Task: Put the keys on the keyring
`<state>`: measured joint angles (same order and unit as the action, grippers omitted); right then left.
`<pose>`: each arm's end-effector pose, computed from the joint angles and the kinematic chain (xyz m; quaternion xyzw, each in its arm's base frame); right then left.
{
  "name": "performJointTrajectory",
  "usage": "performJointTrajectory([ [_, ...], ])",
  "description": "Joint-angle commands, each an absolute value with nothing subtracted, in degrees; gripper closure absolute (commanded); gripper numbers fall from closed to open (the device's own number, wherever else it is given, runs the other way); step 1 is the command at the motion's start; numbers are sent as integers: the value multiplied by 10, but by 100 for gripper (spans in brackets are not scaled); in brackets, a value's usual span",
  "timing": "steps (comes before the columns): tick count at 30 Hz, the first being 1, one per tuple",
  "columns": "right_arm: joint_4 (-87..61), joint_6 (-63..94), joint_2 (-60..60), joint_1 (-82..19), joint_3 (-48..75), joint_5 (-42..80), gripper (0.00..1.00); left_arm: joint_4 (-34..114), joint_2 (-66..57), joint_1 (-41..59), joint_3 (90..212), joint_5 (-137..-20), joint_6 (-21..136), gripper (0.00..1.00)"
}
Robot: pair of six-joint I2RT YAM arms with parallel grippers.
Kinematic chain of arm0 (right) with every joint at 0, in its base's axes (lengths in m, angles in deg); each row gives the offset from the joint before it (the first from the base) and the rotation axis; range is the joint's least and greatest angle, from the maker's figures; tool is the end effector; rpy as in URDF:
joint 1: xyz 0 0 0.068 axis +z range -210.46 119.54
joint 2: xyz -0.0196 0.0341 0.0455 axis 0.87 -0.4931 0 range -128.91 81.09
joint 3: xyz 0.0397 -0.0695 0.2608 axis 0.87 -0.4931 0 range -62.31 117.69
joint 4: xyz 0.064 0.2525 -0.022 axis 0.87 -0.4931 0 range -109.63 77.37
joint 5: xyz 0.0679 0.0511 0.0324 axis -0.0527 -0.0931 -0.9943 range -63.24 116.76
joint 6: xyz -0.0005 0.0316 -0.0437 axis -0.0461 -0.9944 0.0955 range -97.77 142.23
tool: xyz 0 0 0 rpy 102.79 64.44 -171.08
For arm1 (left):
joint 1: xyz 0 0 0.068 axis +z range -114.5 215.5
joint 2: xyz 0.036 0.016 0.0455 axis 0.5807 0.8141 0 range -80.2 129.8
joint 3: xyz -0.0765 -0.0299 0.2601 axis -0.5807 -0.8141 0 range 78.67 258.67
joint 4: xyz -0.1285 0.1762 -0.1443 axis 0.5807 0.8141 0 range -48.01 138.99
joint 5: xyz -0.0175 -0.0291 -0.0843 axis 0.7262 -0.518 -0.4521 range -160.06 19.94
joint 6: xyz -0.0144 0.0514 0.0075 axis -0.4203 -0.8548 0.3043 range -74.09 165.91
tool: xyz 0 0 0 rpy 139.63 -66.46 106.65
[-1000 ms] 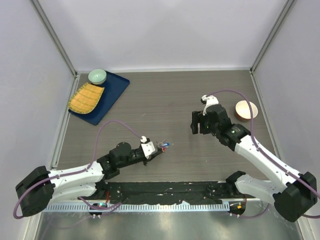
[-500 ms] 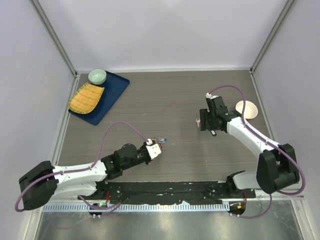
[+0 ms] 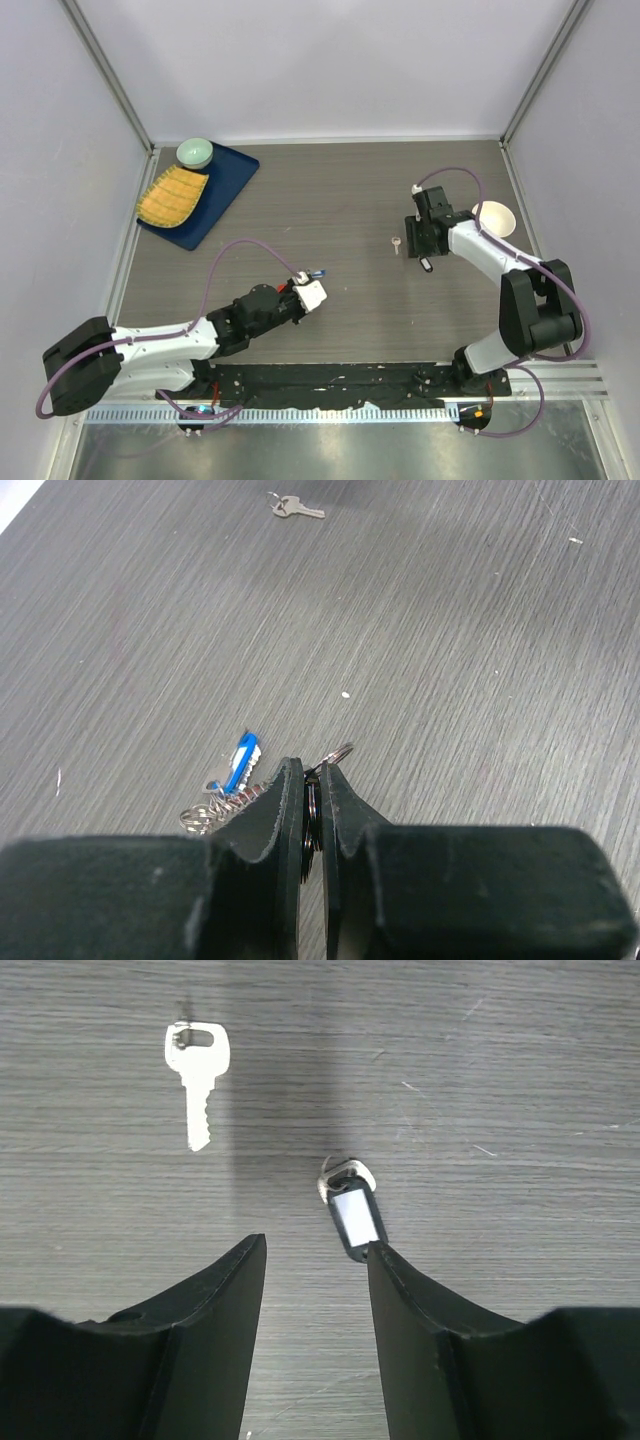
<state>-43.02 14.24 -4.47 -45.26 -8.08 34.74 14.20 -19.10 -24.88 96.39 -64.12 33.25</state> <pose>0.2829 0.0717 0.2044 -0.0438 0.9665 -0.0171 0.2524 0.1107 -0.1869 0.1905 0.4482 0.6578 -0.2065 0.5690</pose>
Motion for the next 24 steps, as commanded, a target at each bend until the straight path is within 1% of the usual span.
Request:
performJointTrajectory([
  [1, -418, 157, -56, -467, -69, 365, 50, 175, -195, -250, 968, -624, 342, 100],
  [5, -415, 167, -69, -467, -64, 354, 54, 177, -190, -250, 970, -621, 345, 100],
  [6, -410, 168, -71, -467, -60, 351, 56, 179, -189, -250, 972, -620, 345, 100],
  [11, -362, 156, -72, -467, -56, 296, 57, 183, -184, -250, 975, -617, 344, 100],
  [17, -257, 124, -83, -467, -67, 226, 60, 183, -180, -249, 975, -613, 346, 100],
  [24, -202, 115, -138, -459, -48, 204, 63, 184, -177, -250, 977, -611, 346, 100],
])
